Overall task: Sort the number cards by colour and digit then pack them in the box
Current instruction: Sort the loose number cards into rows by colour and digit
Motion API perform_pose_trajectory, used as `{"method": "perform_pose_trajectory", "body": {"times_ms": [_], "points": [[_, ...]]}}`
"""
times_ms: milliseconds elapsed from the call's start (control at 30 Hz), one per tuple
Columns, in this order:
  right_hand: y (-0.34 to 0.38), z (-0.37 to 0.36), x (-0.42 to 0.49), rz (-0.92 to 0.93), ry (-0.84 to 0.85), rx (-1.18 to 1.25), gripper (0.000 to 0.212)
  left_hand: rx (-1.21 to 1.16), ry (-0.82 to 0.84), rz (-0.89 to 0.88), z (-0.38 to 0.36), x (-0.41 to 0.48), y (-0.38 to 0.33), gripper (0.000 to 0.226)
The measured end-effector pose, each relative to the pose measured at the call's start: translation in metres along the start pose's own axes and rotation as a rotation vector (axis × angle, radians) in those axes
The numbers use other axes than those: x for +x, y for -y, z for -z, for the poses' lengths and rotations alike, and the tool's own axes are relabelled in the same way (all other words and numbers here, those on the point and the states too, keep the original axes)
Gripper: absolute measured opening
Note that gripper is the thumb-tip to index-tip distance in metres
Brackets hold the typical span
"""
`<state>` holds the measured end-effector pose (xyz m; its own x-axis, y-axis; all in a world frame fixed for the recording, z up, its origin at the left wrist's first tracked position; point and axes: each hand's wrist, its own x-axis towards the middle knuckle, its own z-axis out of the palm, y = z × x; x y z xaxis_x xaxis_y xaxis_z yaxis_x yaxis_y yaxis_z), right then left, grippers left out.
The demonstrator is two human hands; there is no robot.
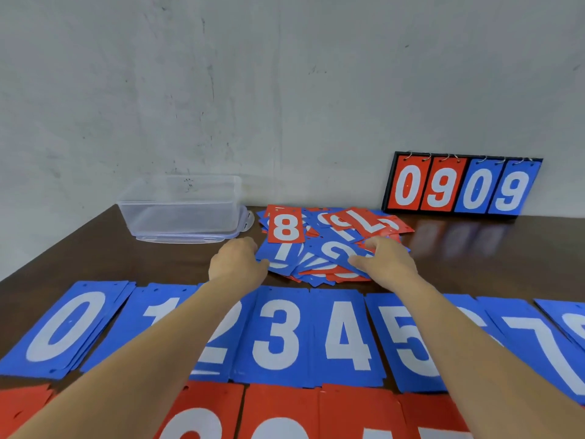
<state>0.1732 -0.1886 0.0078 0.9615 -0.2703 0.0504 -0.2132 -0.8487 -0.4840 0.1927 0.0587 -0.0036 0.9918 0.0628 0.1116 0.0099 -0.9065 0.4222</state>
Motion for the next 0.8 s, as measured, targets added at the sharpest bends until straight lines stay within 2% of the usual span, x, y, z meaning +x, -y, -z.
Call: {"method": "perform_pose_trajectory", "body": {"times_ms": [167, 300, 433, 533, 600, 733, 800], "points": [[-0.003, -0.019, 0.02, -0.007, 0.05, -0.077, 0.086, -0.048, 0.016, 0.081, -0.011, 0.025, -0.004, 0.044], [-0.003, -0.02, 0.027, -0.02, 0.038, -0.185, 0.085, -0.082, 0.058, 0.122, -0.018, 0.037, -0.014, 0.052], [-0.003, -0.013, 0.026, -0.105, 0.011, -0.231, 0.087, -0.168, 0.057, 0.148, -0.025, 0.049, -0.009, 0.04], [-0.006, -0.008, 0.024, -0.184, -0.016, -0.155, 0.092, -0.199, 0.032, 0.17, -0.019, 0.052, -0.001, 0.027], [-0.007, -0.003, 0.021, -0.219, -0.032, -0.065, 0.085, -0.215, 0.036, 0.186, -0.013, 0.051, 0.006, 0.023], [-0.008, 0.005, 0.015, -0.221, -0.086, -0.025, 0.044, -0.231, 0.007, 0.19, -0.002, 0.044, 0.017, 0.021], [-0.006, 0.008, 0.013, -0.194, -0.108, 0.016, 0.034, -0.194, 0.018, 0.203, 0.003, 0.041, 0.02, 0.02]]}}
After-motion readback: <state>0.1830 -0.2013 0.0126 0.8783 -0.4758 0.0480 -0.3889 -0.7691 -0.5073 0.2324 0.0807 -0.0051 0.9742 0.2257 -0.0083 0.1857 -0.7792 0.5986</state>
